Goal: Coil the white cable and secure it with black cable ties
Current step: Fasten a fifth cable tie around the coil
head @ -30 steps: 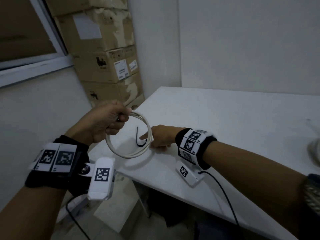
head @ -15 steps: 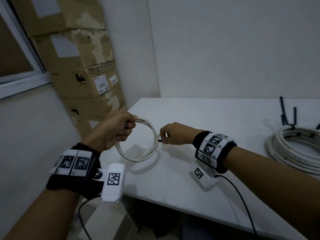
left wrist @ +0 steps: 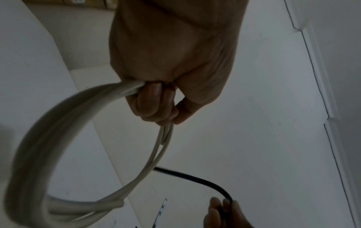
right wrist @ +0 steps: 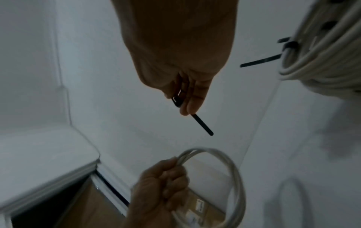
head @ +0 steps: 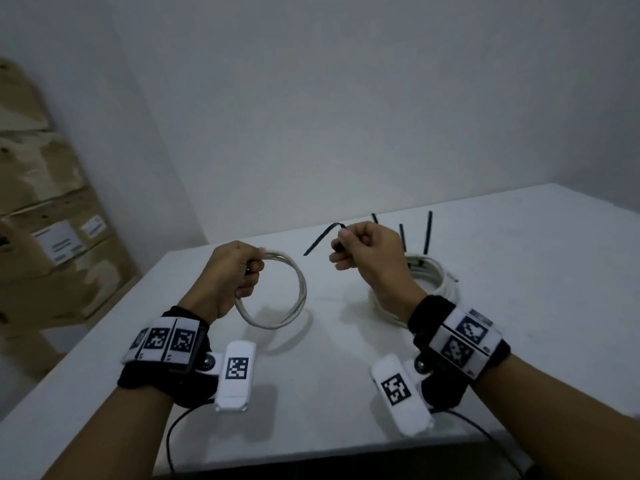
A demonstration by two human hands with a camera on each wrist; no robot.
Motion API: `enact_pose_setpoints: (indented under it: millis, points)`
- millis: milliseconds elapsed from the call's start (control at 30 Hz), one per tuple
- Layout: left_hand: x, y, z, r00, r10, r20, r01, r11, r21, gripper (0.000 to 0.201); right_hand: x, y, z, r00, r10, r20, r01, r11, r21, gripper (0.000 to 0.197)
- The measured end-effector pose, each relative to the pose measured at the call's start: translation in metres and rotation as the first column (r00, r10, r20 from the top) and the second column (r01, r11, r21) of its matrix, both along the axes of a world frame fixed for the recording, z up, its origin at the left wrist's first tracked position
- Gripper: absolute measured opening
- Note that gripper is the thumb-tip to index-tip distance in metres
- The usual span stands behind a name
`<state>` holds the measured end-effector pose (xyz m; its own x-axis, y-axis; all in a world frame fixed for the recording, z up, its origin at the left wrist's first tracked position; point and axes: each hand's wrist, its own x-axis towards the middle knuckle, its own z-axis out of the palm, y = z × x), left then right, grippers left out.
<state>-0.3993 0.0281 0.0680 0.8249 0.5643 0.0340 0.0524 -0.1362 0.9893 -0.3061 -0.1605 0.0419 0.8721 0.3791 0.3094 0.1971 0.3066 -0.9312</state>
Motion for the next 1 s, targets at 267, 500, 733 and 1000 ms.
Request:
enact_pose_setpoints:
  millis: [267, 500, 733, 1000]
  points:
    - [0.056, -0.056, 0.003, 0.996, -0.024, 0.089, 0.025, 1.0, -0.014, 0.025, -0.005, -0.052, -0.024, 0.872, 0.171, -0.458, 0.03, 0.916, 0.4, 0.012]
    - [0.071, -0.075, 0.0, 0.994, -0.035, 0.099, 0.037, 0.999, -0.022, 0.022, -0.005, -0.074, -0.034, 0.812, 0.232, -0.535, 0.178, 0.776, 0.606, 0.013]
    - [0.079, -0.076, -0.006, 0.995, -0.029, 0.097, 0.033, 0.998, -0.045, 0.02, -0.011, -0.062, -0.047, 0.736, 0.27, -0.621, 0.144, 0.834, 0.533, 0.017]
    - [0.079, -0.102, -0.013, 0.984, -0.15, 0.092, 0.14, 0.984, 0.111, 0.02, -0.003, -0.035, -0.043, 0.498, 0.488, -0.717, 0.177, 0.752, 0.635, 0.016]
